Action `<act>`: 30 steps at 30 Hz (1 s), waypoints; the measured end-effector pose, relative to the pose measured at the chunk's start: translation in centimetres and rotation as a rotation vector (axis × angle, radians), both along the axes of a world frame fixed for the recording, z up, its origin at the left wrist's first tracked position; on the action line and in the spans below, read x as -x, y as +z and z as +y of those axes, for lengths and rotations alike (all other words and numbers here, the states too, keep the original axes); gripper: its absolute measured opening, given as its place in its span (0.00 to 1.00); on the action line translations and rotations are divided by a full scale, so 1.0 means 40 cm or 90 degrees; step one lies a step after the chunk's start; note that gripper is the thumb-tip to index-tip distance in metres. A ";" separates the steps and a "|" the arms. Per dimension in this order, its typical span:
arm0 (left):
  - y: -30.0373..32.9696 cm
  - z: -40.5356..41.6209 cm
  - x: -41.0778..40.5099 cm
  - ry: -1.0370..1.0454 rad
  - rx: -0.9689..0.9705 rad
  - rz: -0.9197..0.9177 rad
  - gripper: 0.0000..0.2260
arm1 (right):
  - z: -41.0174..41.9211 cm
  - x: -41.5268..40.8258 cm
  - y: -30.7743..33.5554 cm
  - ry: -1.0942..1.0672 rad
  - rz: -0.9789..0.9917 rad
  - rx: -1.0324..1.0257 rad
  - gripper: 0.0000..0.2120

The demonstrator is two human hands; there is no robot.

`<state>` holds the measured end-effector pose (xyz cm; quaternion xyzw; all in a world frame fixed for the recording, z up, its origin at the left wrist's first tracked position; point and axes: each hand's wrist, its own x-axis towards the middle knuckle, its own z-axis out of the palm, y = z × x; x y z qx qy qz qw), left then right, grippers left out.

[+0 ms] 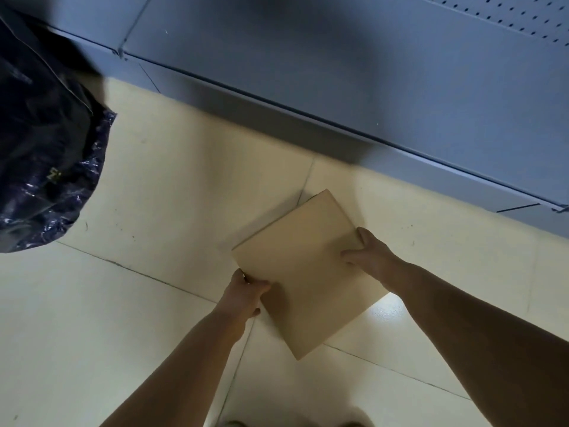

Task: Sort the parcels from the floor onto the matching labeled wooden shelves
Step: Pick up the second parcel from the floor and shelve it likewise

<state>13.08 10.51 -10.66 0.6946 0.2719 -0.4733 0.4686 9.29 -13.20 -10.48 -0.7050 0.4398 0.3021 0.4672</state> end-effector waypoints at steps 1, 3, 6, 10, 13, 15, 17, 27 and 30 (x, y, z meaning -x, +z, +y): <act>0.006 0.000 -0.002 0.014 0.010 0.008 0.24 | 0.002 0.001 0.001 -0.008 0.001 -0.005 0.39; 0.023 -0.003 -0.003 0.032 0.020 0.010 0.25 | 0.005 0.008 0.013 -0.019 0.005 -0.007 0.39; 0.075 -0.010 -0.007 0.048 0.051 -0.011 0.22 | 0.012 0.027 0.062 -0.045 0.001 -0.008 0.33; 0.192 -0.015 -0.018 0.047 0.073 -0.060 0.25 | 0.025 0.044 0.175 -0.070 -0.031 -0.022 0.29; 0.313 -0.013 -0.035 0.052 0.085 -0.084 0.25 | 0.029 0.044 0.291 -0.057 -0.050 -0.027 0.33; 0.404 -0.009 -0.049 0.055 0.088 -0.097 0.24 | 0.029 0.040 0.382 -0.053 -0.071 -0.036 0.35; 0.503 -0.007 -0.062 0.058 0.086 -0.109 0.23 | 0.029 0.036 0.485 -0.056 -0.082 -0.042 0.34; 1.068 -0.030 -0.111 0.097 0.127 -0.190 0.20 | 0.025 0.032 1.050 -0.114 -0.176 -0.053 0.33; 1.248 -0.037 -0.109 0.094 0.154 -0.212 0.17 | 0.025 0.047 1.214 -0.136 -0.206 -0.041 0.31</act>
